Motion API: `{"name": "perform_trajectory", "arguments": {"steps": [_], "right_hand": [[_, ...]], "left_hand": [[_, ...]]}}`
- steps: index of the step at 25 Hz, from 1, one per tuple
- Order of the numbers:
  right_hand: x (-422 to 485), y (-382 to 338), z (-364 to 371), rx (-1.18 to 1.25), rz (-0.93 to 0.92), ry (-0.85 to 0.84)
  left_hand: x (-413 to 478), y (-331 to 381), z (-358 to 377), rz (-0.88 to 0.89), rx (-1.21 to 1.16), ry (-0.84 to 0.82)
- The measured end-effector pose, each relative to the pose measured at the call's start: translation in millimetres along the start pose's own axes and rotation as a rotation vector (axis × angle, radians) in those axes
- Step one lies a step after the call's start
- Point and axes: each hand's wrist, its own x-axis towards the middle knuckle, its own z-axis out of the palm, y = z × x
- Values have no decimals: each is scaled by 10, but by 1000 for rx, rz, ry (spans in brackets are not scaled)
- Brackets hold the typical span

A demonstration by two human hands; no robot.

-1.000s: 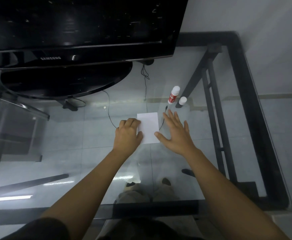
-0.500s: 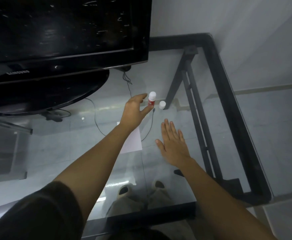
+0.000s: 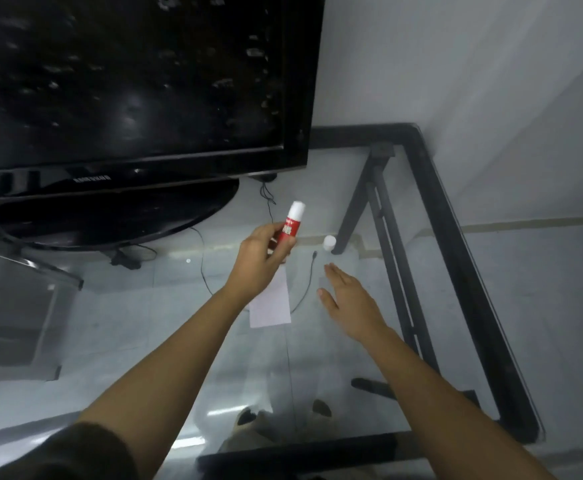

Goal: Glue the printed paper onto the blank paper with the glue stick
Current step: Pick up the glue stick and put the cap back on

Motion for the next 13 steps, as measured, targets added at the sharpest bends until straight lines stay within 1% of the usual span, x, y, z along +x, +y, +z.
{"name": "perform_trajectory", "arguments": {"steps": [3,4,6,8,10,13], "right_hand": [[90,-448,-381,291,-59,201],[118,-599,-505,393,-65,233],[115,-892,-717,600,-76,210],[67,-1141,-870,744,-115,164],[27,-1329,-974,799,-147,155],[18,-1478,-1037,819,-141,156]], "left_hand": [[-207,254,-364,6,-58,130],[-259,340,-465,9,-78,164],[-367,496,-638,42,-94,211],[-474,614,-765,88,-87,241],[-543,685,-828,126,-68,259],[-582,755,-841,166,-38,246]]}}
